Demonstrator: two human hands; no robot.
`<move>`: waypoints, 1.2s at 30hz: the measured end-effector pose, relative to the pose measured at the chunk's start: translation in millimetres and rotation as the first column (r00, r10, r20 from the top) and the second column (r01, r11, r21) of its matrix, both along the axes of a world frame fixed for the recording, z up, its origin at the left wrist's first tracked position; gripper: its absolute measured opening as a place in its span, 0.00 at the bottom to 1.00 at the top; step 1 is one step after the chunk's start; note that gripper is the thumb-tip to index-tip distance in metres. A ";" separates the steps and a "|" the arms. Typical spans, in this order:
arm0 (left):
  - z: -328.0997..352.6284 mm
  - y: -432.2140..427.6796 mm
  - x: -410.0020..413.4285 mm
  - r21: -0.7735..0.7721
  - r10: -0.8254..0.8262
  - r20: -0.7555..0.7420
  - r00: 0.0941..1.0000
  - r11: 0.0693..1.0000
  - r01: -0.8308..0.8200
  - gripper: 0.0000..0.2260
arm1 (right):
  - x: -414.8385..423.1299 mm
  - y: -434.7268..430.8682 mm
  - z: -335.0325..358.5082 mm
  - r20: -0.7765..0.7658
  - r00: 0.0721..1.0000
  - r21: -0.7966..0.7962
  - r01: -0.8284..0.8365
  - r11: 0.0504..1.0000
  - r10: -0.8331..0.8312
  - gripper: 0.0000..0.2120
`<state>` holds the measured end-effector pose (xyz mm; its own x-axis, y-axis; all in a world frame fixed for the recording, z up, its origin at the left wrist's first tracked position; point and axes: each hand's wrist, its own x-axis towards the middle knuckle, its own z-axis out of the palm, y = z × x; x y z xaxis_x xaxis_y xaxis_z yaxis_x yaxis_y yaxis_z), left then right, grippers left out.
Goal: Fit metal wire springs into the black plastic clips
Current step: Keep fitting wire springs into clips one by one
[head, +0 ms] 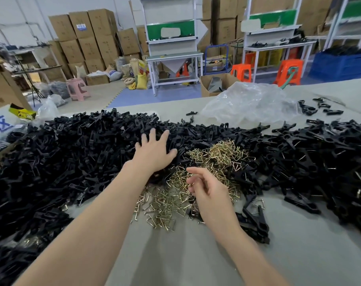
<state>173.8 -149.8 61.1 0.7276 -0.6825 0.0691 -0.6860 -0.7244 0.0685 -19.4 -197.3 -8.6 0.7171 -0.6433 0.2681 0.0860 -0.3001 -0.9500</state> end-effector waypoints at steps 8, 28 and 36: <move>-0.9 -8.8 -16.1 0.095 -0.058 0.152 0.987 0.995 0.044 0.19 | -0.6 -1.6 0.1 0.007 1.000 0.025 -0.001 1.000 0.001 0.17; -12.2 78.4 -19.6 -0.663 -0.018 -0.040 0.999 0.748 -0.013 0.14 | -2.2 1.7 1.8 0.010 1.000 -0.032 -0.005 0.999 0.005 0.17; -30.9 70.3 -109.6 -0.852 -0.302 -0.401 0.865 0.470 -0.231 0.14 | -3.5 11.7 13.5 0.042 0.987 -0.066 -0.154 0.986 0.157 0.11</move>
